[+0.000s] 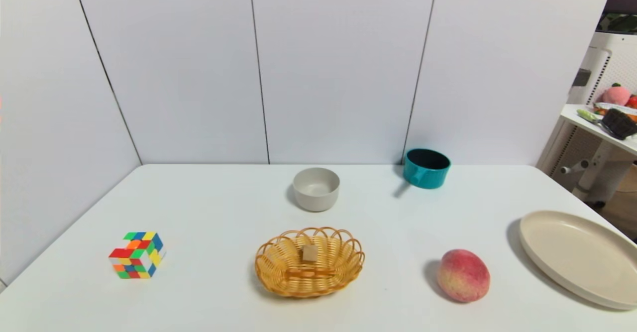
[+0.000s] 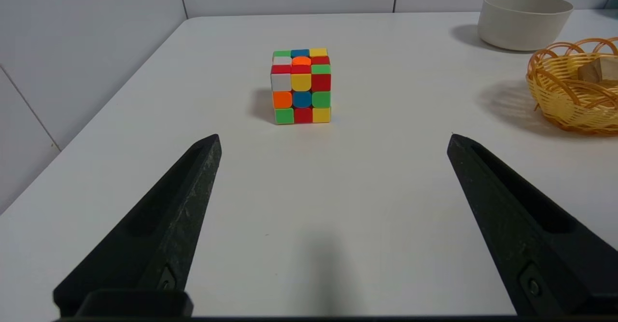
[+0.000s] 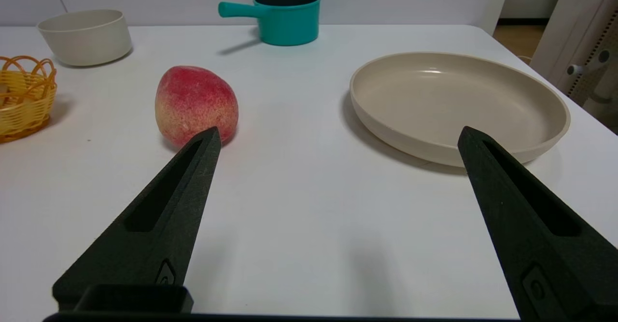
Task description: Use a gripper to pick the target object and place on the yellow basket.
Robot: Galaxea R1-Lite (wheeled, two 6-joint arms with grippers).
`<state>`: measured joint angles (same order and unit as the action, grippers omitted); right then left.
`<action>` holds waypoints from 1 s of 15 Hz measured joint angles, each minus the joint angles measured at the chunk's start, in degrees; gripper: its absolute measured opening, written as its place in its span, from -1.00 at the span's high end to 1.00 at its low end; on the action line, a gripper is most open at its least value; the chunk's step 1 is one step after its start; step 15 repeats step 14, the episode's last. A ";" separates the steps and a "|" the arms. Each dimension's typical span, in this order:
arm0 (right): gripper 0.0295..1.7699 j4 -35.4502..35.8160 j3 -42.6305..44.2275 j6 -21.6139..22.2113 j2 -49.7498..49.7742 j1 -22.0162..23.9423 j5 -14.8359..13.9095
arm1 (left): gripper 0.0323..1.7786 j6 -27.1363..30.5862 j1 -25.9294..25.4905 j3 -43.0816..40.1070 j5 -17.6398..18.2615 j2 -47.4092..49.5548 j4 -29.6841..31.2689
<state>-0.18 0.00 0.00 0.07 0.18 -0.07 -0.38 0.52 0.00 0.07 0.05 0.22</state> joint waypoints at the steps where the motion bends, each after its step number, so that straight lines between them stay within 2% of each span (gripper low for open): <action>1: -0.91 0.02 0.00 0.00 0.00 0.00 -0.02 | -0.90 -0.04 0.00 0.00 0.02 0.02 0.02; 15: -0.91 0.07 0.00 0.46 0.00 0.00 -0.04 | -0.90 -0.06 0.00 0.00 0.00 0.05 0.02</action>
